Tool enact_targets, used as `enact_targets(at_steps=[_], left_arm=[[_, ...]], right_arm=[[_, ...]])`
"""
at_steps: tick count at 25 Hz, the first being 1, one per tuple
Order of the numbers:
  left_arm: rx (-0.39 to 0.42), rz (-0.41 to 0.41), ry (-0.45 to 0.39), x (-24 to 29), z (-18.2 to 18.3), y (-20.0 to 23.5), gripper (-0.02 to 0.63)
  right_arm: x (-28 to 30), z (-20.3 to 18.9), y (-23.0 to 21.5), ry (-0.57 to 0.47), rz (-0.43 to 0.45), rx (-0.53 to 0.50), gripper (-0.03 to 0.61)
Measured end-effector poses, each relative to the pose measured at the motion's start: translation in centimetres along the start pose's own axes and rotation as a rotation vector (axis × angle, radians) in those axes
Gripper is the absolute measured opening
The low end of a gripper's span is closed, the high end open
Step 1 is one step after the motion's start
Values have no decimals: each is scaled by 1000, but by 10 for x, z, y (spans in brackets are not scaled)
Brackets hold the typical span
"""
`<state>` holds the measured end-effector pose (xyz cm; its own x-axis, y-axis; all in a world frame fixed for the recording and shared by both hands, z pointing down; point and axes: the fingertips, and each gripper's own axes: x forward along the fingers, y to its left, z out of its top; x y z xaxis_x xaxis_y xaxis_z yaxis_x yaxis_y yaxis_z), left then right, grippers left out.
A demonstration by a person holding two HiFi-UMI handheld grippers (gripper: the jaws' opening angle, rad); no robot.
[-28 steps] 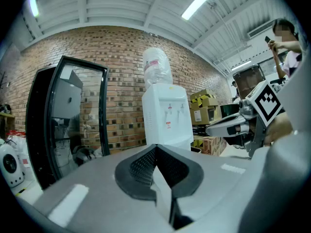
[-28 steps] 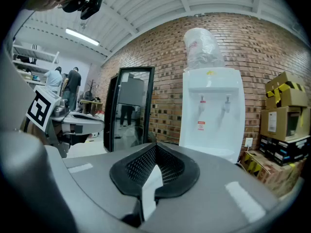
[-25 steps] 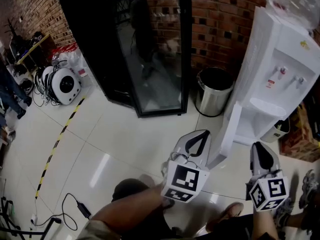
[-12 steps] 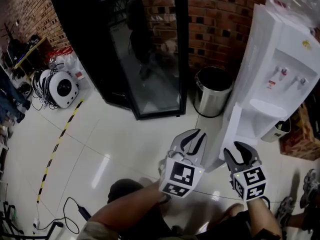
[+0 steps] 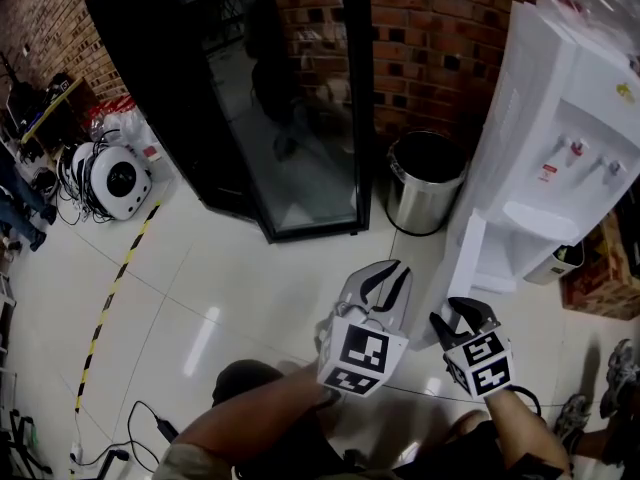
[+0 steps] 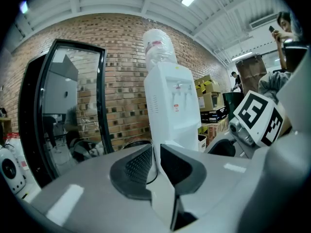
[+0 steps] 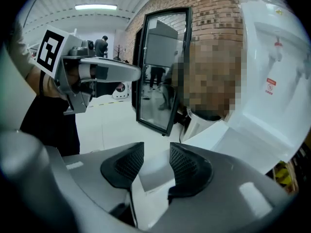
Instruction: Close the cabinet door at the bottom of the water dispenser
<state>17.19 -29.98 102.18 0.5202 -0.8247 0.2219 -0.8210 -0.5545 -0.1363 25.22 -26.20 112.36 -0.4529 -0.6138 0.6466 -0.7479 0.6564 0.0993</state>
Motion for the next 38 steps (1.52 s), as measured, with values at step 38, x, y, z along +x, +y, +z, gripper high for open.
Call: enact_targets(at_steps=[38], left_arm=[[-20, -252, -47, 100, 22, -164, 54]], right_arm=[[-96, -109, -179, 87, -292, 353, 71]])
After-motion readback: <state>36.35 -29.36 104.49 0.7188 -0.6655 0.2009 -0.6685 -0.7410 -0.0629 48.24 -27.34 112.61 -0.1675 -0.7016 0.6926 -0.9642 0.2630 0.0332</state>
